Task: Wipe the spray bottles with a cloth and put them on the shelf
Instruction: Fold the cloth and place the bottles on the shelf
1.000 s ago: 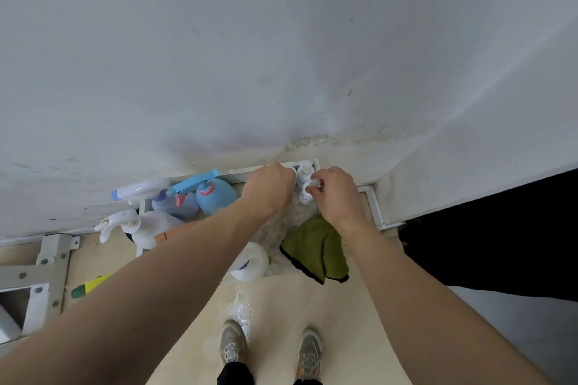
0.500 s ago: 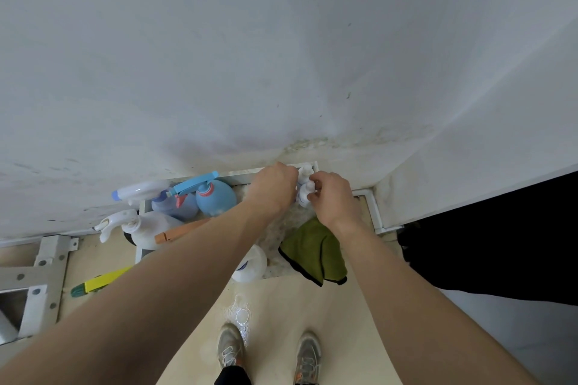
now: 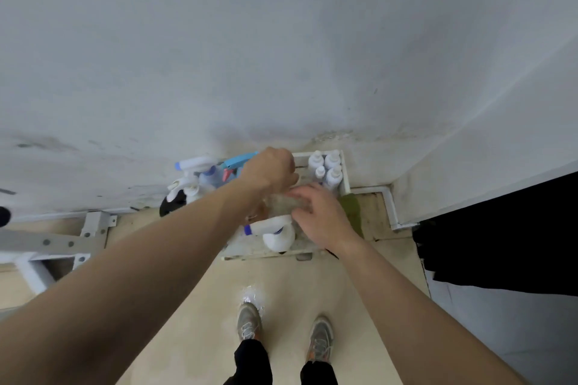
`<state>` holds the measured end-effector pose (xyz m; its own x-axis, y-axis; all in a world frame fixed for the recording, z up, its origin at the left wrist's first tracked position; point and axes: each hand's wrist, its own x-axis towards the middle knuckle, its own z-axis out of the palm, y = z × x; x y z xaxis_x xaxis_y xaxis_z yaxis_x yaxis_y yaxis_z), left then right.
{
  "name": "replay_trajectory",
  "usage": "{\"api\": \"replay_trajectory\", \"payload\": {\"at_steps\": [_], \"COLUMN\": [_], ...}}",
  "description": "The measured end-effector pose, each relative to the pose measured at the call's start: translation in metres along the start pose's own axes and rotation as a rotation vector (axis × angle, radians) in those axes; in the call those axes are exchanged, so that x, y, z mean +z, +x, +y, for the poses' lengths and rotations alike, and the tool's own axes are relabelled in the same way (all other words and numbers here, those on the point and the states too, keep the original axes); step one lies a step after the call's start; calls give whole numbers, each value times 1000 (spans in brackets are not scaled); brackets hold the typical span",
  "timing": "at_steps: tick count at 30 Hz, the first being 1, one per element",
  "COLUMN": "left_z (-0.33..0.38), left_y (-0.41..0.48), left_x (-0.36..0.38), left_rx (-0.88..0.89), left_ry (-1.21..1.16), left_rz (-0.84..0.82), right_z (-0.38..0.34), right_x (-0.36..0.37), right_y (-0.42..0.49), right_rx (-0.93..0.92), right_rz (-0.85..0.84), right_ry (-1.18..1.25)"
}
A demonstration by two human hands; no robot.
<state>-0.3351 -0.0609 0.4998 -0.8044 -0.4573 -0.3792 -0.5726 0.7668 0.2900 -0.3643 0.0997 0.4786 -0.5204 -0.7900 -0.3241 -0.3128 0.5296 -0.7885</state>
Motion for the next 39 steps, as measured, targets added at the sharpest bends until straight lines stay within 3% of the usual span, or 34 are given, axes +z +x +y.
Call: {"api": "replay_trajectory", "payload": {"at_steps": [3,6,13,18,25,39], "left_z": [-22,-42,-71,-75,-77,-81], "left_y": [-28,-48,-66,-55,-42,-39], "left_x": [-18,-28,-38,-39,-33,-32], "left_rx": [-35,-74,-112,-115,-80,-80], "left_ry": [-37,-72,-111,-120,171,185], "left_rz": [45,95,153,181,136,168], "right_z": [-26,-34,-35,-37,-45,-54], "right_x": [14,25,22,-2,-21,-13], "right_y": [-3,-5,10,37,84,114], "right_rx": [-146,-193,-85,32,-4,-37], "right_rz": [-227,-307,-210,-129,-64,-50], "right_ry": [-295,-501,-563,-457,-494,-556]}}
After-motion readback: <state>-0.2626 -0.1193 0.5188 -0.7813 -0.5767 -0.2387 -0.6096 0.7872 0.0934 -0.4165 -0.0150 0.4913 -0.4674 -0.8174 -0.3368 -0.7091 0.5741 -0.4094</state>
